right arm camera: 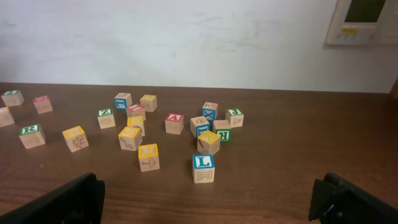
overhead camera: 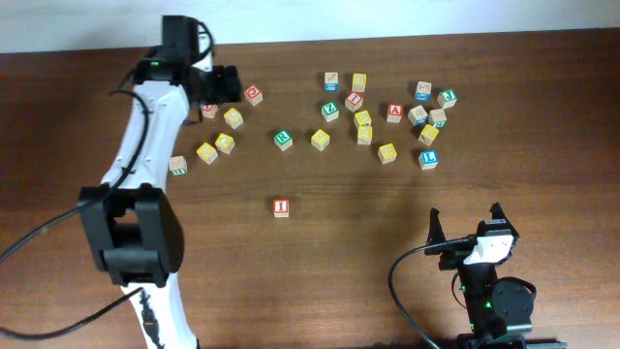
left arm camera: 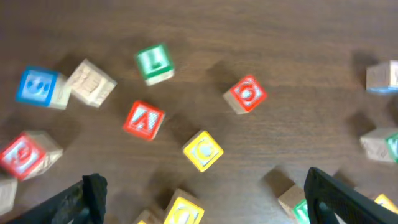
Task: Spell out ICRA
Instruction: 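Move the left gripper to the yellow C block at upper left and grasp it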
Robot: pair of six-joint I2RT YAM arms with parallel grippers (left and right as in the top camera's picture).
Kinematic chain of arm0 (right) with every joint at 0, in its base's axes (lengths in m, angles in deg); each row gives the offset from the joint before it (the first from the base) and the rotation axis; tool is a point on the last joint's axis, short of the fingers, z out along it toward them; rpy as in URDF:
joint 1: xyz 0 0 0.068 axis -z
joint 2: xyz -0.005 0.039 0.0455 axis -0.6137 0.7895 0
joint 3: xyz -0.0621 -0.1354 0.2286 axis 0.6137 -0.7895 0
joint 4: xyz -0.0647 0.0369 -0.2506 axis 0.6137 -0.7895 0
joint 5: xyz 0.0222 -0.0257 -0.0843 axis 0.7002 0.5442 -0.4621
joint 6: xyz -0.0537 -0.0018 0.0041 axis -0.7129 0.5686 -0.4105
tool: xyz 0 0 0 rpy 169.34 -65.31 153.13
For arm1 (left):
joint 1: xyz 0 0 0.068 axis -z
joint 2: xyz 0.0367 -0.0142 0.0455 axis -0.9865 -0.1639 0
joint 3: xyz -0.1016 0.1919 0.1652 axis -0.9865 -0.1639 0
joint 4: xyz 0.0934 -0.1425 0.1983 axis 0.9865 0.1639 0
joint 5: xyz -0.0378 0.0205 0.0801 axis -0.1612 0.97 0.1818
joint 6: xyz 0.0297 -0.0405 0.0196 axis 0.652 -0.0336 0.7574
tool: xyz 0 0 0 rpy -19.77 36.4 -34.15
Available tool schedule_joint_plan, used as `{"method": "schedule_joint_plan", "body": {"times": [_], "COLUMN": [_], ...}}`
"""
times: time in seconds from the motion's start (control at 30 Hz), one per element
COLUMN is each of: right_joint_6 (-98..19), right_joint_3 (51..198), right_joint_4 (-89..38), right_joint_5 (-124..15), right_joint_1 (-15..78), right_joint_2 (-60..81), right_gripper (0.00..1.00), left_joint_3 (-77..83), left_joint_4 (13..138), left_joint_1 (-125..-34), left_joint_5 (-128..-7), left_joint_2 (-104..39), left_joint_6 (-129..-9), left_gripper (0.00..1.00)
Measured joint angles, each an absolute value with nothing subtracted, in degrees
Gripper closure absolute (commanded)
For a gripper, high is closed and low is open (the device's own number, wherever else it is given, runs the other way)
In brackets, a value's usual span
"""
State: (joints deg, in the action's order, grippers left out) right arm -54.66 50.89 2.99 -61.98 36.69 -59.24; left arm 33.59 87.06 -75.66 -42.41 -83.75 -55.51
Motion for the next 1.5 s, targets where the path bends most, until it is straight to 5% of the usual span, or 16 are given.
{"method": "schedule_joint_plan", "body": {"times": [0.23,0.37,0.43,0.77,1.0,1.5], "right_joint_6": [-54.63,-54.66,-54.68,-54.68,-54.66,-54.68], "right_joint_3": [50.89,50.89,50.89,50.89,50.89,50.89], "right_joint_4": [2.97,2.99,2.97,2.99,2.97,2.99], "right_joint_5": [-61.98,-61.98,-62.0,-61.98,-62.0,-62.0], "right_joint_1": [36.69,36.69,36.69,36.69,36.69,36.69], "right_joint_2": [-59.24,-59.24,-59.24,-59.24,-59.24,-59.24], "right_gripper": [0.02,0.01,0.02,0.02,0.02,0.02], "left_joint_3": [33.55,33.55,34.23,40.17,40.17,40.32], "left_joint_4": [85.14,87.94,91.56,101.05,102.56,99.63], "left_joint_1": [-73.36,-73.49,-73.52,-73.63,-73.06,-68.58], "left_joint_5": [-40.14,-39.81,-39.79,-53.82,-44.59,-30.17], "left_joint_2": [-88.88,-90.09,-90.09,-90.11,-90.11,-94.59], "left_joint_6": [-47.8,-53.42,-57.61,-63.89,-80.28,-89.83], "left_gripper": [0.12,0.15,0.01,0.01,0.01,0.03]}}
